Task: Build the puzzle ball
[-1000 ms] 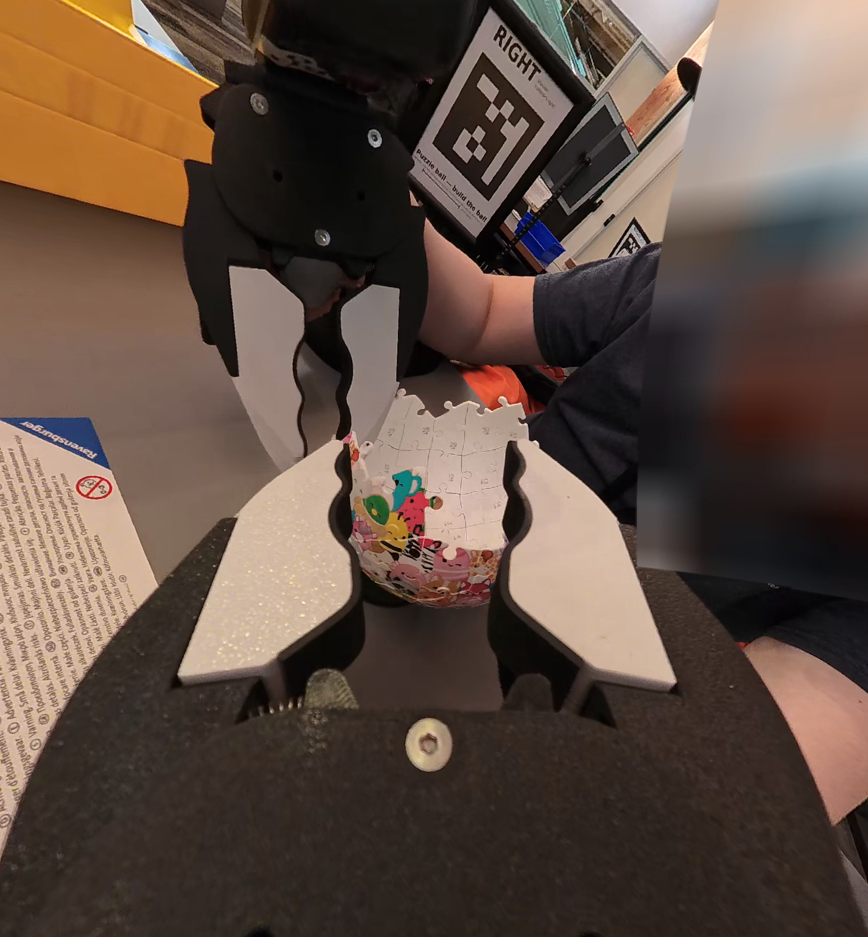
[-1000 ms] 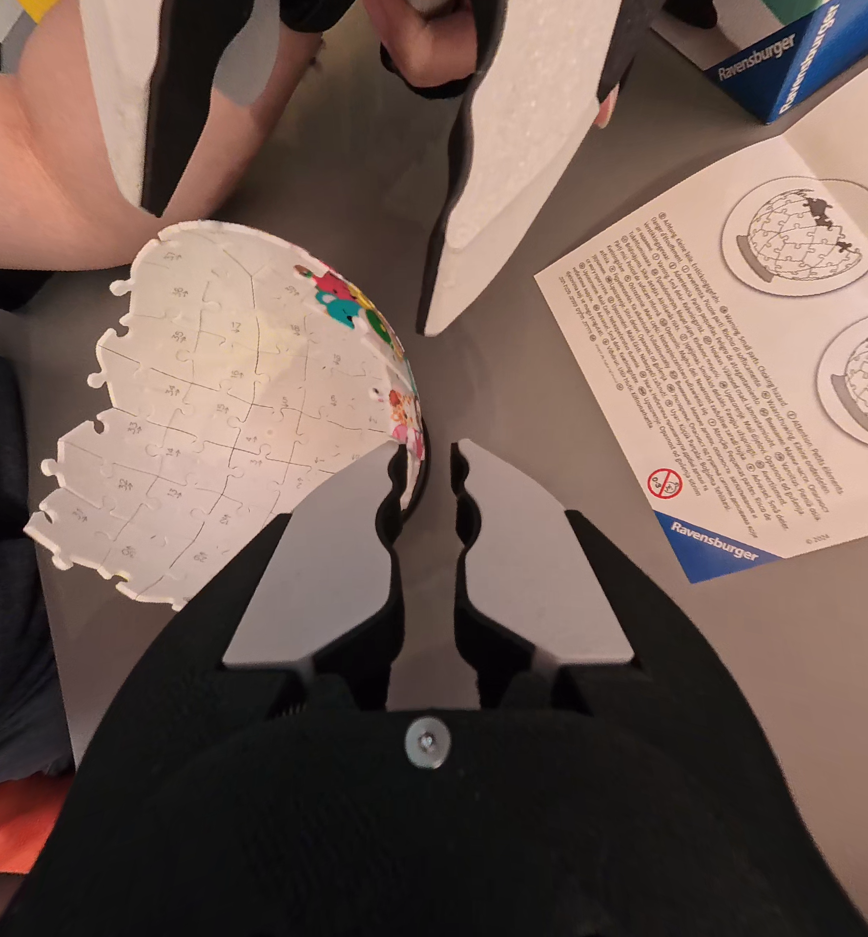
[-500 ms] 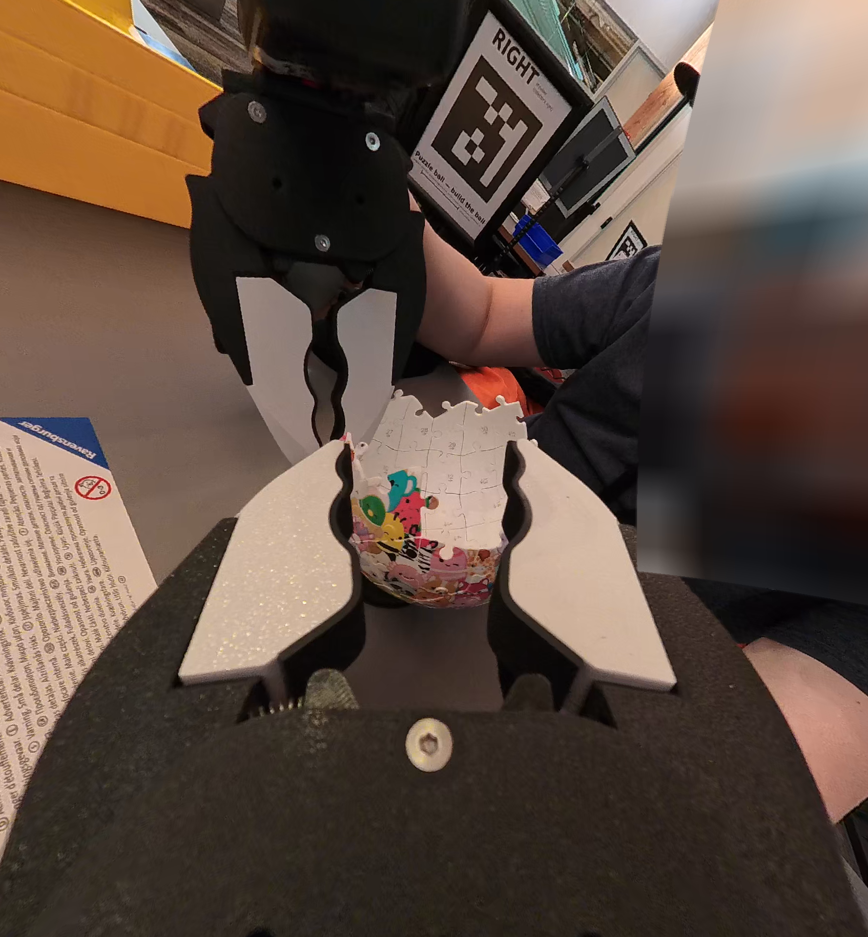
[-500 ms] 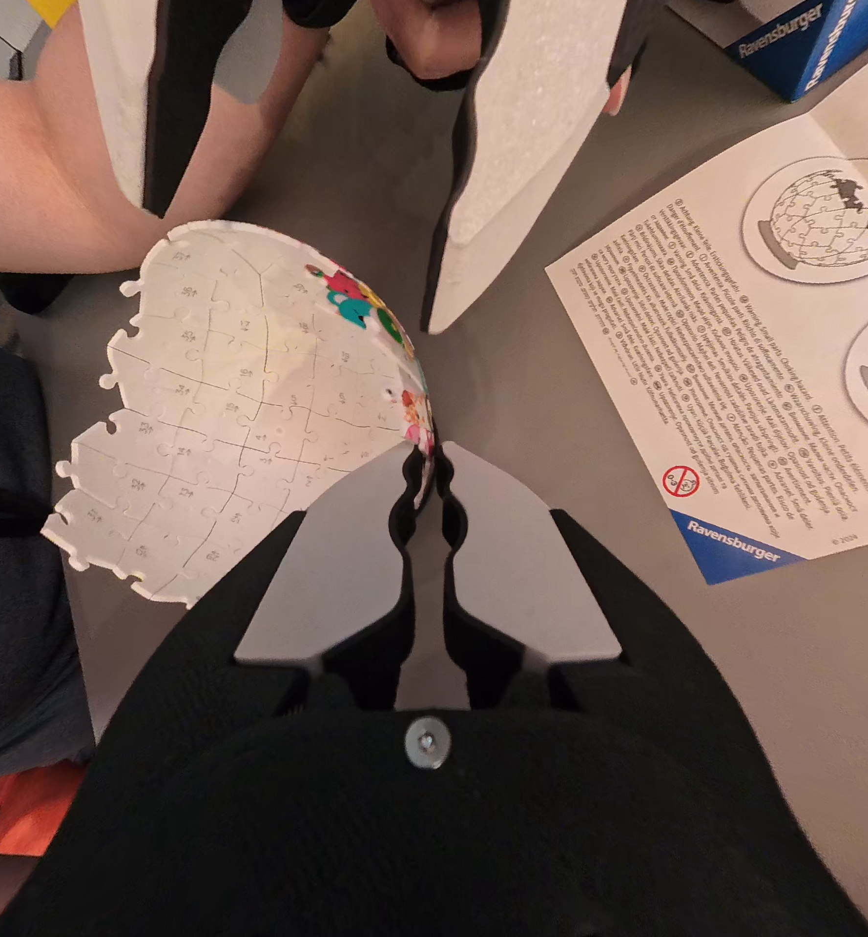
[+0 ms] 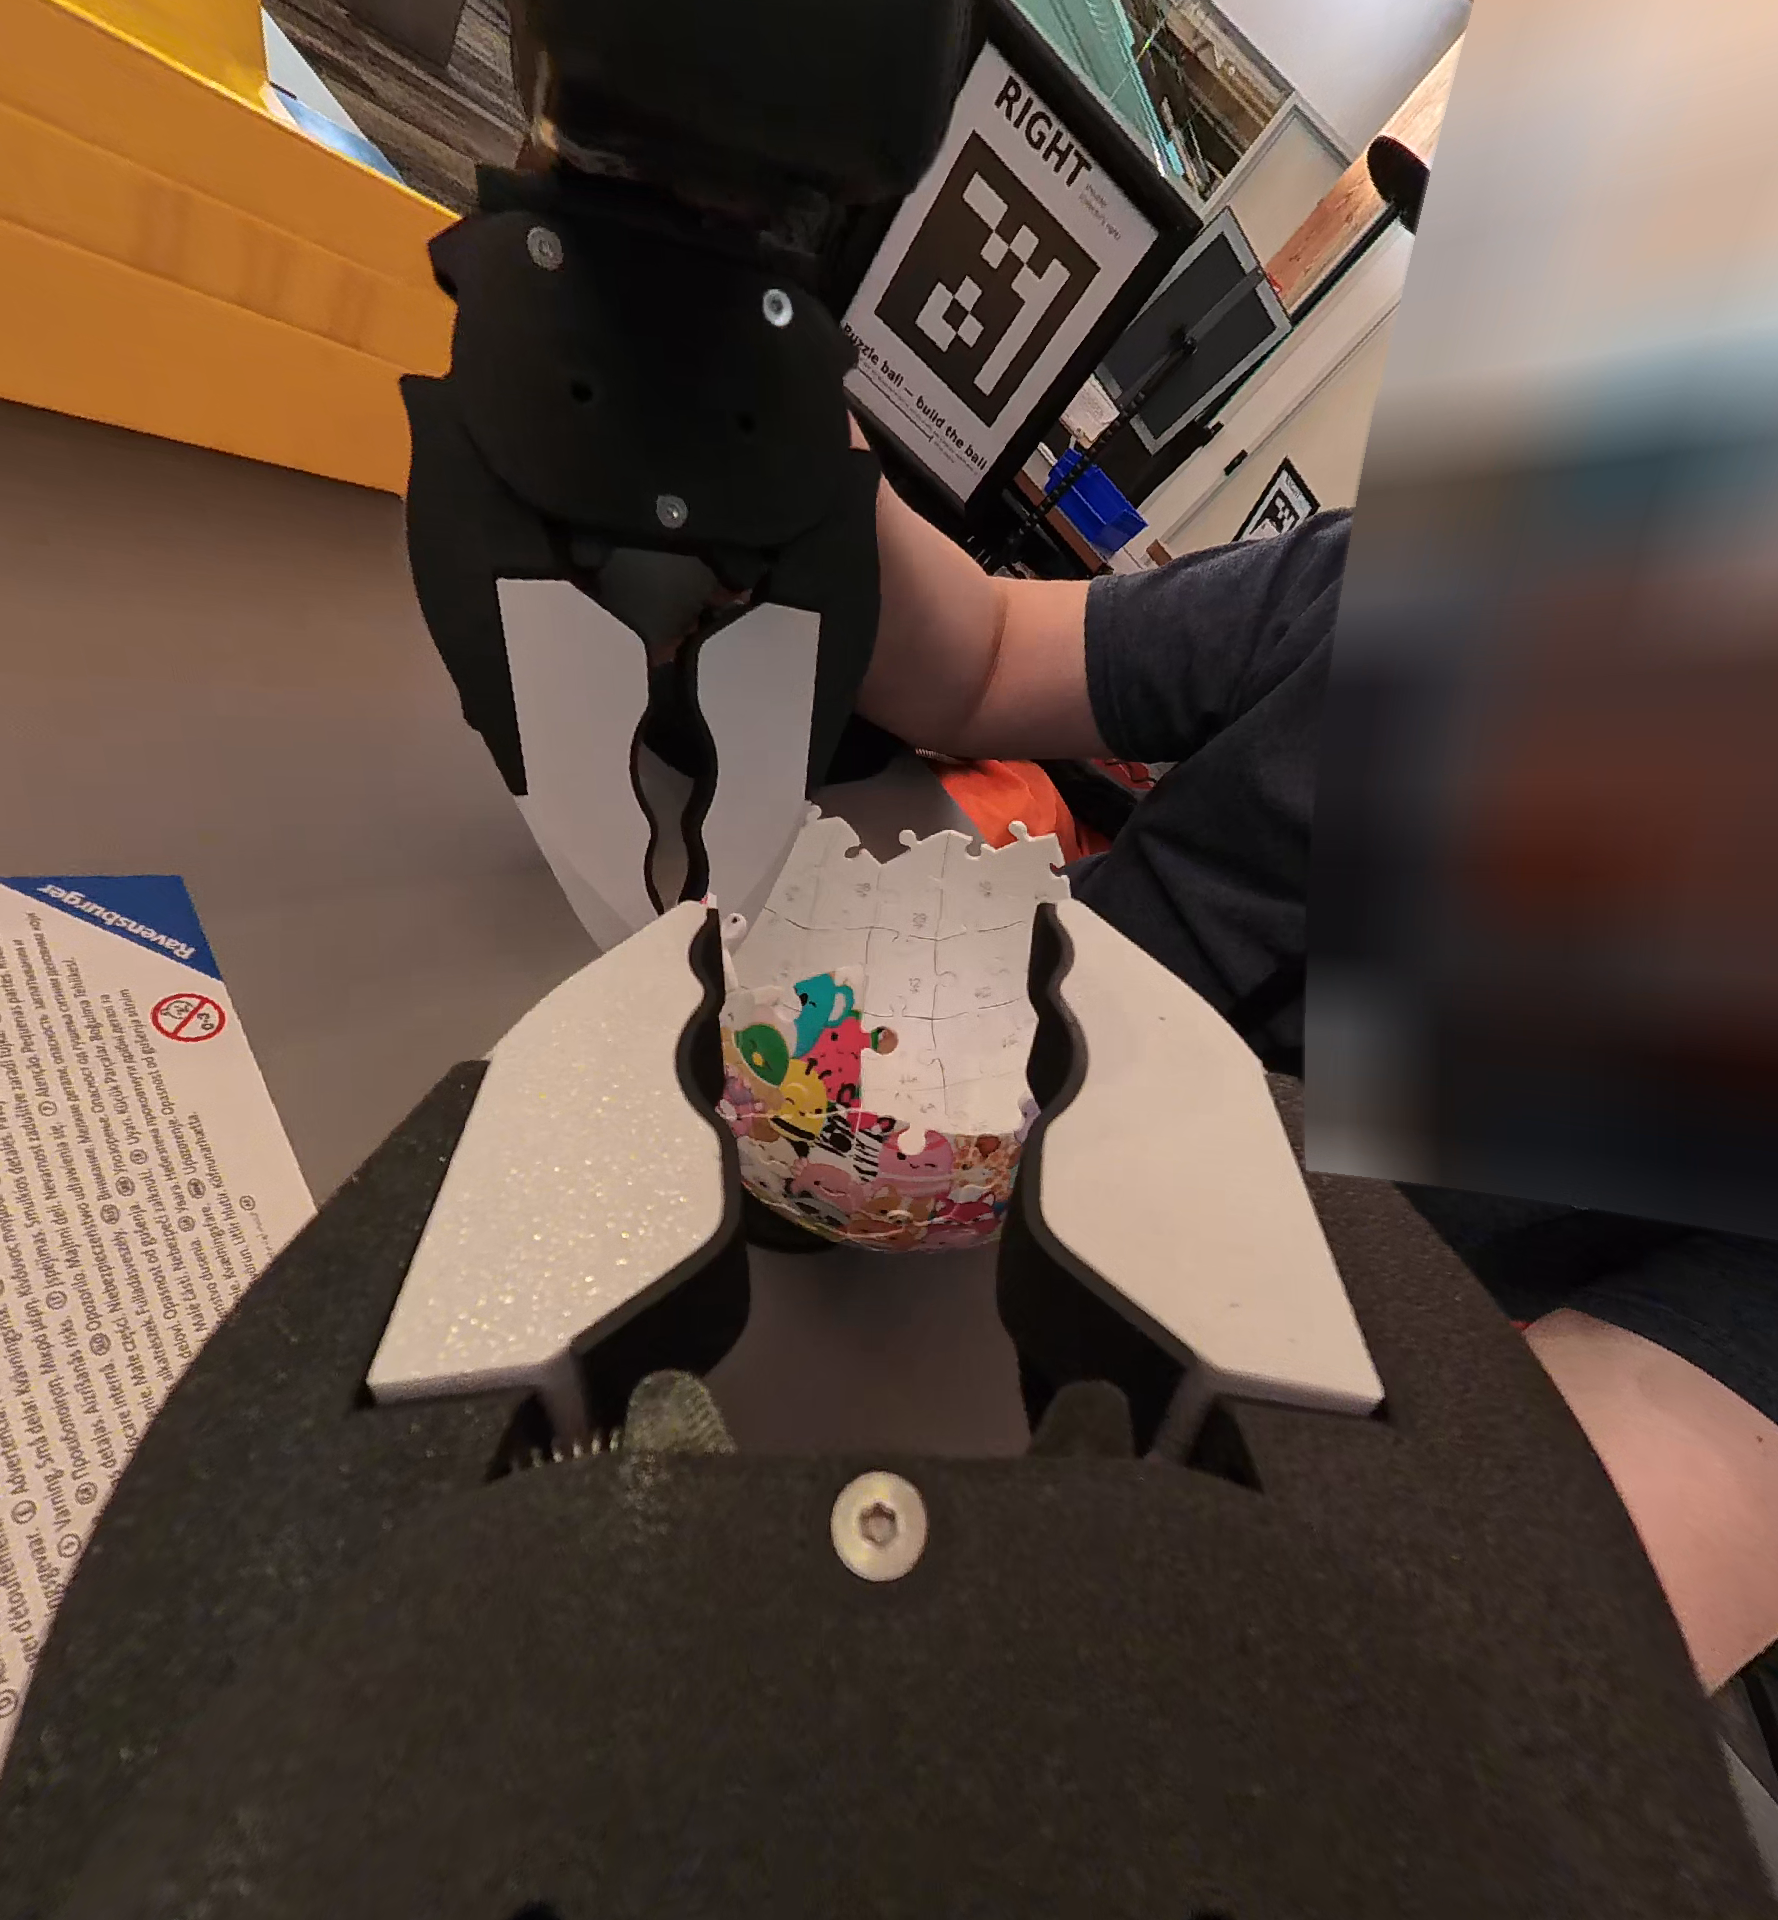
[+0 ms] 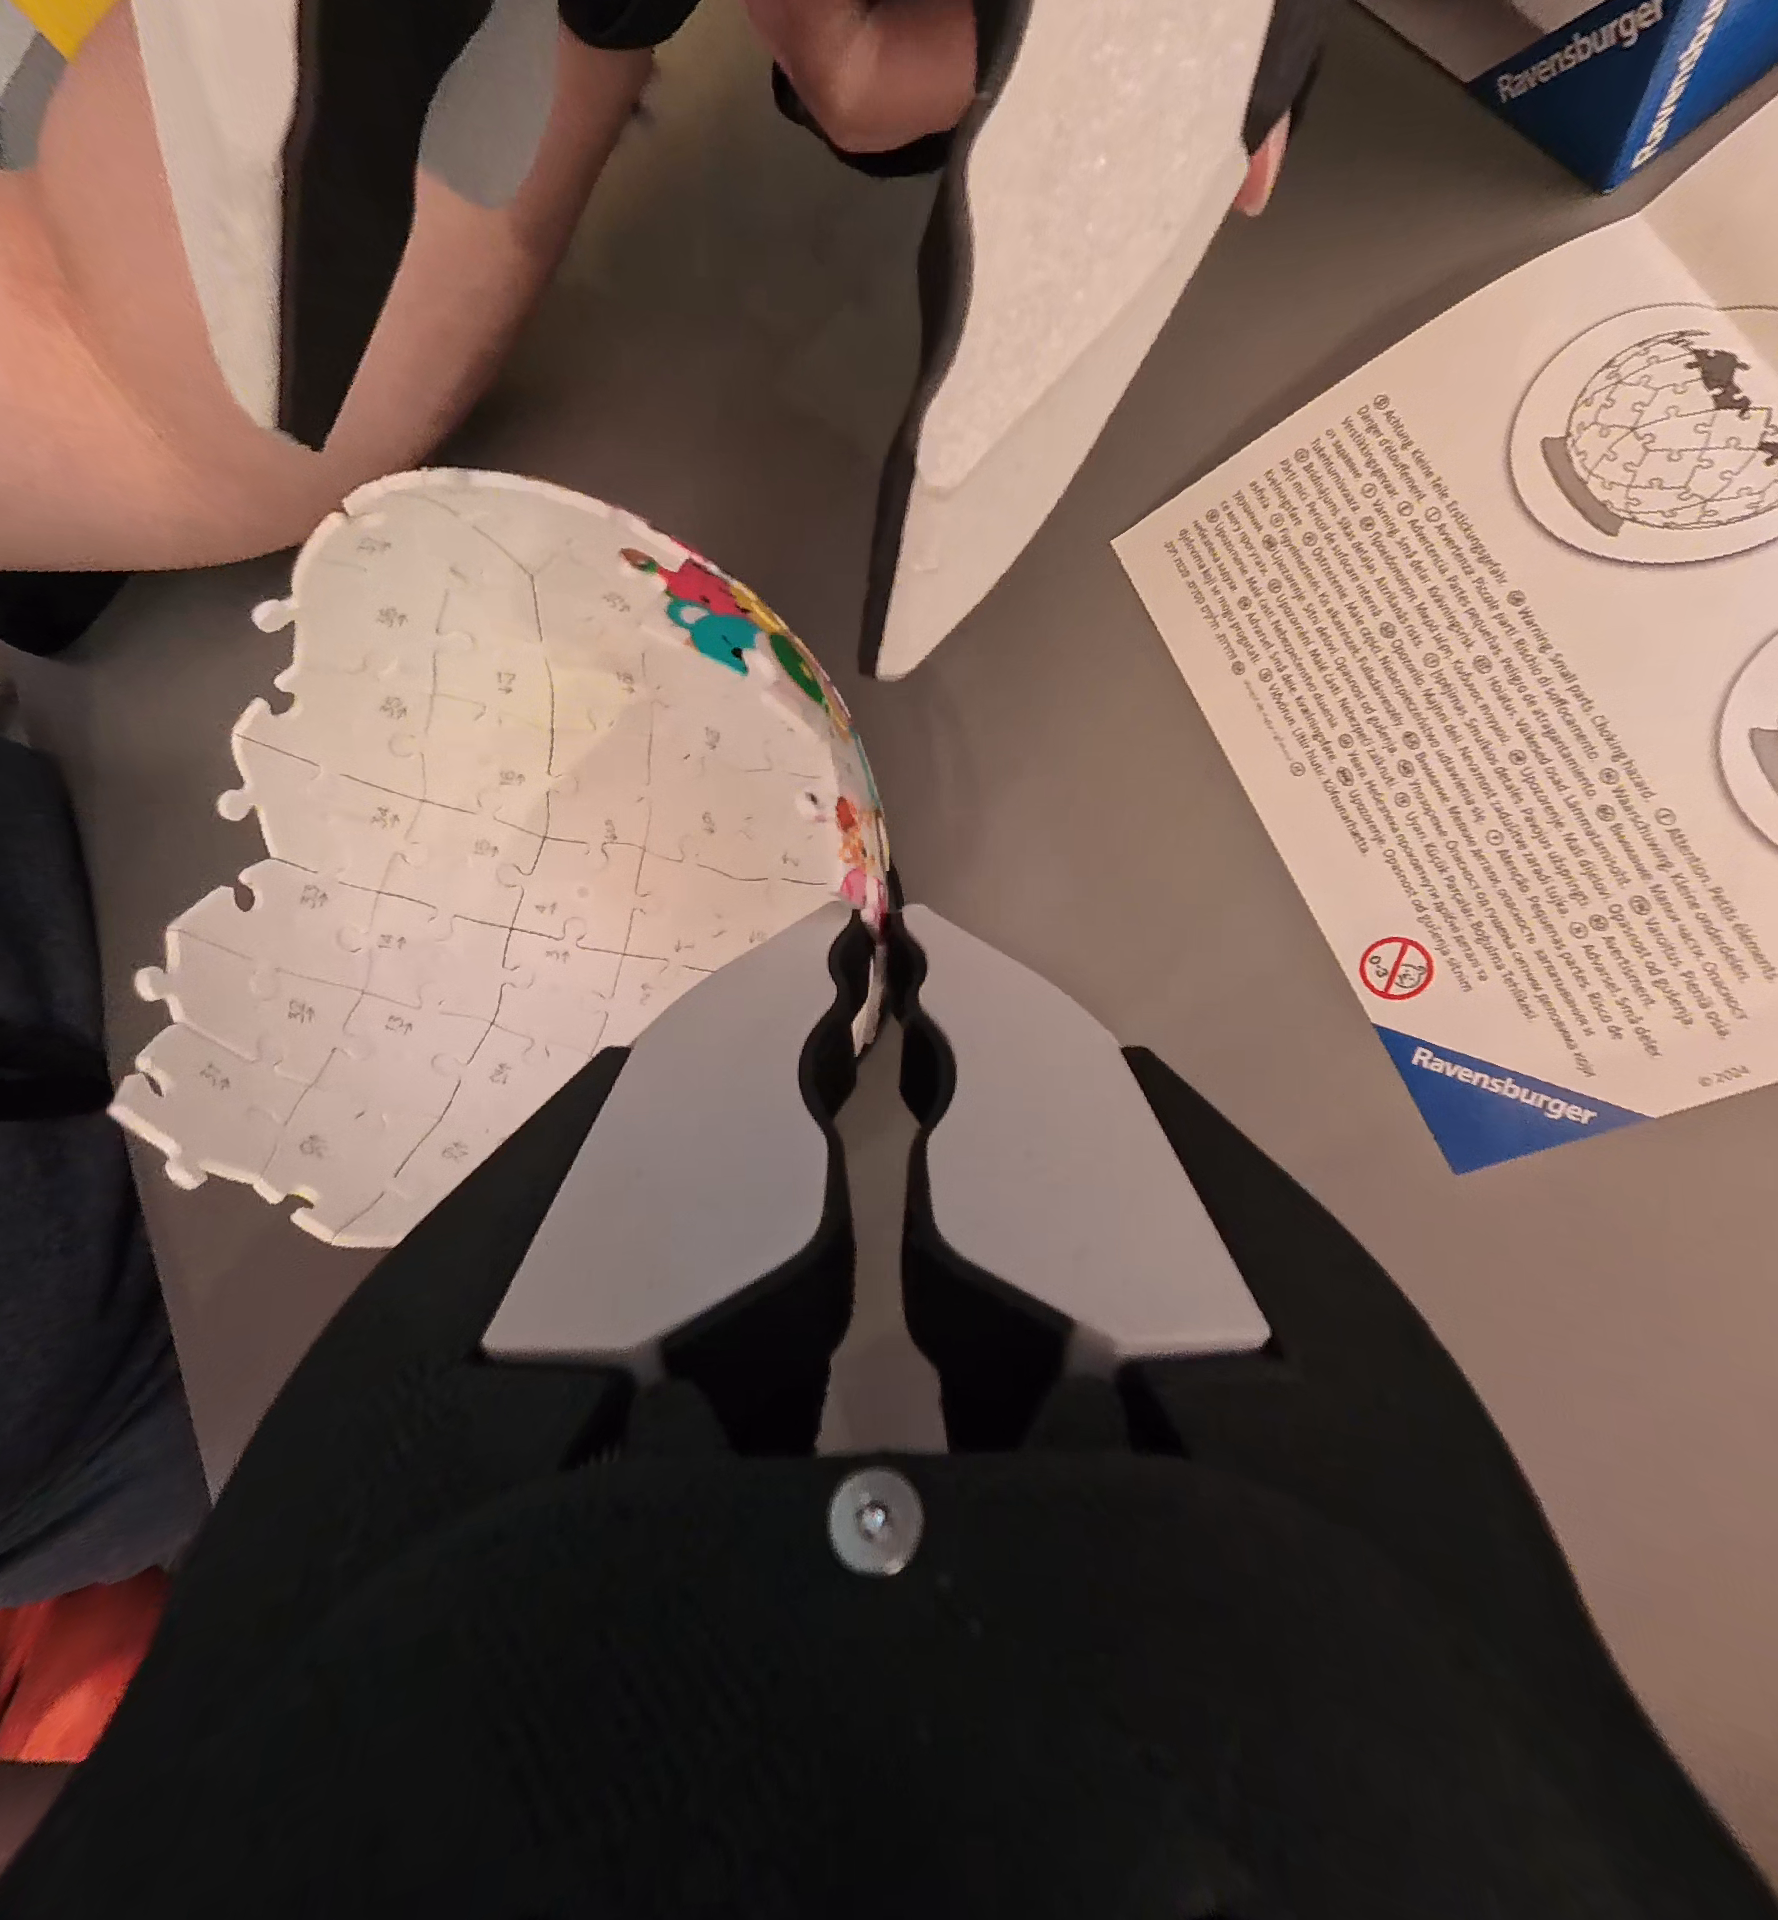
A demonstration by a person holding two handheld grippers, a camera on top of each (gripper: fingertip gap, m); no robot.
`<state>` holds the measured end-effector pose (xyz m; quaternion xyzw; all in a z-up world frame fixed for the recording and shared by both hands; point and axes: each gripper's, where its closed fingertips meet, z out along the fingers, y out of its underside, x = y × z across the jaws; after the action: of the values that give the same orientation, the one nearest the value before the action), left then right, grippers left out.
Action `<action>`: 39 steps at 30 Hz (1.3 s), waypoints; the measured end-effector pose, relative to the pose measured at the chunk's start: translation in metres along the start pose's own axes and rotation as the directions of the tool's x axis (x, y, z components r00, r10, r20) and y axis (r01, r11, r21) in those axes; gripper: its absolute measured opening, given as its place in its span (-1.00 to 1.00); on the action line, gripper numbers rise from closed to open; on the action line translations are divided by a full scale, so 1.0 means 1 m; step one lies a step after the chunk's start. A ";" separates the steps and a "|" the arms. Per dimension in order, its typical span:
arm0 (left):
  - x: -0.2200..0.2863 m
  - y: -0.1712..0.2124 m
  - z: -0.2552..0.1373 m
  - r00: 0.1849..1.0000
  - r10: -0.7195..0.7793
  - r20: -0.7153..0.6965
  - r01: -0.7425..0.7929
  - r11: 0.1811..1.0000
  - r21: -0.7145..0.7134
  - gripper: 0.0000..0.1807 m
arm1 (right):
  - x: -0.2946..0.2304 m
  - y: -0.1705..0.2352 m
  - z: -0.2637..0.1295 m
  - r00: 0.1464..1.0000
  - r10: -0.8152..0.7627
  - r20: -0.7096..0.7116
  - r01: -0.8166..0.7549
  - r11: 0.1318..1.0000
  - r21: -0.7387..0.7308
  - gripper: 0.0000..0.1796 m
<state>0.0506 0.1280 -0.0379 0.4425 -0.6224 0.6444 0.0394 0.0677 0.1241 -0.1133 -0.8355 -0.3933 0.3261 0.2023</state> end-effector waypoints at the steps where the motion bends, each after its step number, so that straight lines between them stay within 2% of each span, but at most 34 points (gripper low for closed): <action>1: 0.000 0.000 0.000 1.000 0.000 -0.001 0.000 1.000 0.000 -0.38 | 0.000 0.000 0.000 1.000 -0.004 -0.007 0.004 1.000 -0.001 -0.96; 8: -0.001 0.000 0.001 1.000 -0.007 -0.002 0.007 1.000 -0.004 -0.38 | 0.000 0.000 0.000 1.000 0.008 0.010 -0.008 1.000 0.019 -0.95; 12: -0.002 0.001 0.002 1.000 -0.010 -0.001 0.010 1.000 -0.009 -0.38 | 0.001 -0.003 -0.002 1.000 0.008 0.014 -0.008 0.999 0.040 -0.80; 17: -0.003 0.002 0.002 1.000 -0.012 0.000 0.012 1.000 -0.010 -0.39 | -0.001 -0.001 0.002 0.999 0.009 0.044 -0.009 1.000 0.007 -0.77; 22: -0.003 0.002 0.002 1.000 -0.014 -0.001 0.014 1.000 -0.009 -0.39 | 0.001 0.005 0.007 0.999 0.015 0.035 -0.014 0.999 -0.032 -0.79; 26: -0.003 0.002 0.003 1.000 -0.015 -0.002 0.015 1.000 -0.012 -0.39 | -0.002 0.007 0.007 0.998 0.029 0.060 -0.027 0.999 -0.040 -0.92; 39: -0.002 0.003 0.004 1.000 -0.008 -0.004 0.008 1.000 -0.019 -0.40 | -0.001 0.010 0.007 0.998 0.053 0.031 -0.050 0.996 -0.076 -0.96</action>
<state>0.0526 0.1252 -0.0420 0.4432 -0.6264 0.6394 0.0475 0.0673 0.1178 -0.1234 -0.8468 -0.3870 0.3300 0.1554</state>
